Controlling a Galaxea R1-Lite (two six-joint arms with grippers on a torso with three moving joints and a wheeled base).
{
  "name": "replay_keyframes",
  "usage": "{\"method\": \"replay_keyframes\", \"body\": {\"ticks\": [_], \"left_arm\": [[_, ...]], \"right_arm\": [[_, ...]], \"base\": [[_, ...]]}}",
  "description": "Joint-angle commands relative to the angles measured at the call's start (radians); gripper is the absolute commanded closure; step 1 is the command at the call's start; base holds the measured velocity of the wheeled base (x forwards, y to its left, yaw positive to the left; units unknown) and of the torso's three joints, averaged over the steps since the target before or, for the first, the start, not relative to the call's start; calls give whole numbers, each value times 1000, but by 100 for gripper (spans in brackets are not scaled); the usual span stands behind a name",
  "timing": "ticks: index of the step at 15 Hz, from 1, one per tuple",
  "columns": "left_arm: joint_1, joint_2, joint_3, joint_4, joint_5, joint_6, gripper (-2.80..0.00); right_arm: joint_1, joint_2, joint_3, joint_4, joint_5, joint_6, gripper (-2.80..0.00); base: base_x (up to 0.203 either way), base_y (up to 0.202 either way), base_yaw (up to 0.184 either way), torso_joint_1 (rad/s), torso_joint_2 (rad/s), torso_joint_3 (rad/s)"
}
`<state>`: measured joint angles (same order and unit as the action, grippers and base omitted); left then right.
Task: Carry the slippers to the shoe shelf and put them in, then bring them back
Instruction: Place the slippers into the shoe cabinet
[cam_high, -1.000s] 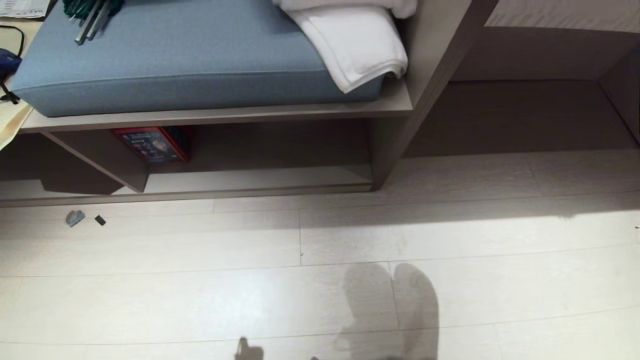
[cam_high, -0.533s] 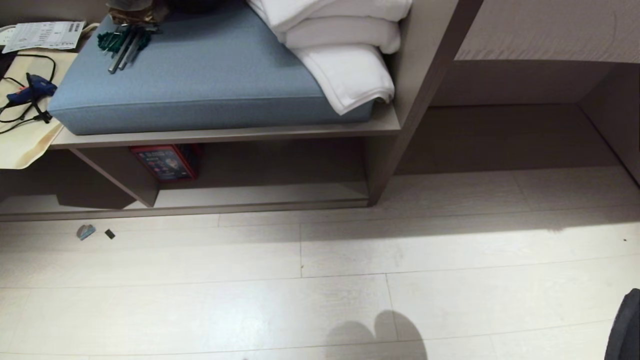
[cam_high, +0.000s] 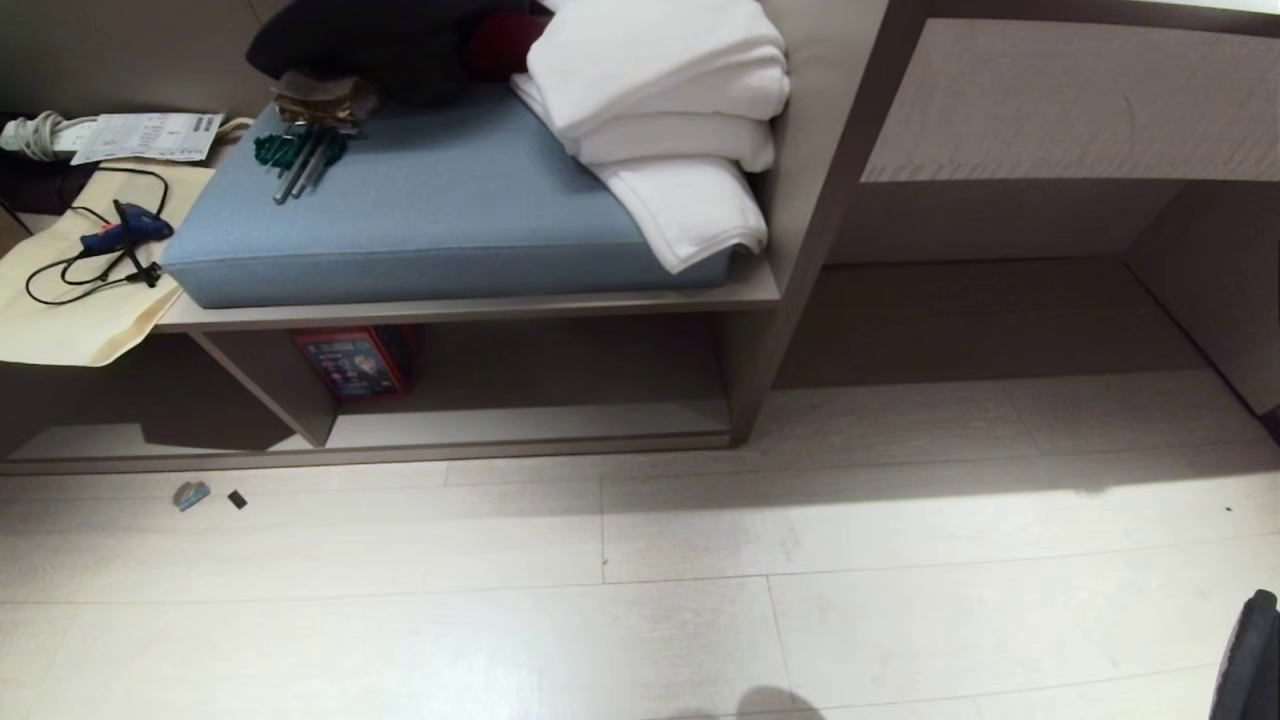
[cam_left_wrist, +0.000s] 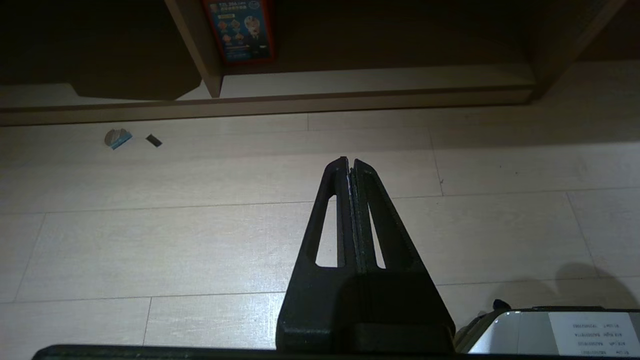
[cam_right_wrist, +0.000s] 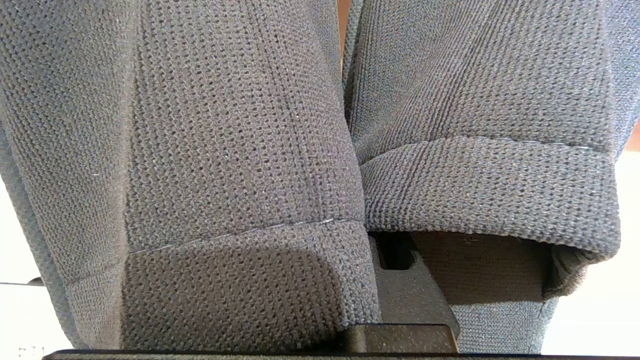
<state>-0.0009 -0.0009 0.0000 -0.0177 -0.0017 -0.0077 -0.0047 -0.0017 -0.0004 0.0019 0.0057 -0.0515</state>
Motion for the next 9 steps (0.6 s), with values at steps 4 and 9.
{"method": "replay_keyframes", "body": {"ticks": [4,9], "left_arm": [[1,-1,8,-1,0,-8,0],[-1,-1,8,-2,0,-8,0]], "right_arm": [[0,3,0,0,0,-1,0],[-1,3,1,0,3,-7,0]], "base": [[0,0,0,3,-2,202],[0,0,0,5,3,115]]}}
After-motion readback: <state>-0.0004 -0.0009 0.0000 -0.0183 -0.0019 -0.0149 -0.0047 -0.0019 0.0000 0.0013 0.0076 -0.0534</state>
